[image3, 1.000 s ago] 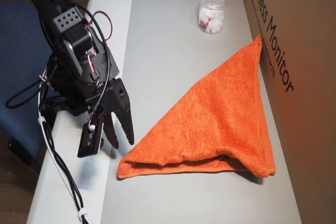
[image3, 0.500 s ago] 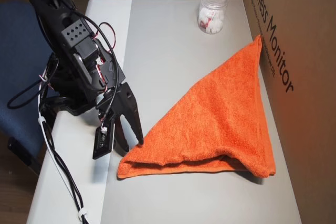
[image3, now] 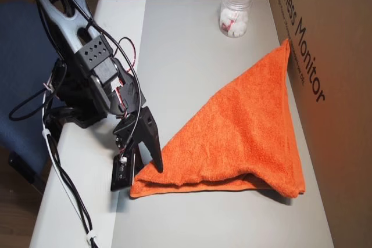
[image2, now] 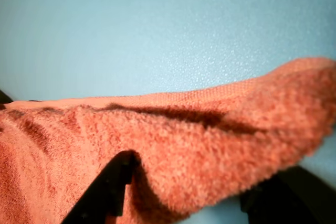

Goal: Fold the blanket.

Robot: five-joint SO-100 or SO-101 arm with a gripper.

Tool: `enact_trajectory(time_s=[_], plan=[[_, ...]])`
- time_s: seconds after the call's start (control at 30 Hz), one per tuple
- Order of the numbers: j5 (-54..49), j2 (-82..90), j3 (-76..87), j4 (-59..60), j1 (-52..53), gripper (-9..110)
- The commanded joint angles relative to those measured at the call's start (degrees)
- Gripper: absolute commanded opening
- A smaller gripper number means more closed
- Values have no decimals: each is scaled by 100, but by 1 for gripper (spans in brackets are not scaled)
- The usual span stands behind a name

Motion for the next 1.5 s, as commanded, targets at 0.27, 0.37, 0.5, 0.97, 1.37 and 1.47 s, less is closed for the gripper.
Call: enact_trajectory(time_s=[0.27, 0.37, 0.5, 0.97, 1.37, 1.47], plan=[[-9, -510, -475, -88, 193, 11], [-9, -589, -457, -79, 246, 8], [-9, -633, -413, -79, 334, 3], [-1828, -9, 158, 9, 1081, 0], [-3366, 1459, 773, 9, 1556, 0], [-3366, 1811, 747, -70, 1521, 0]])
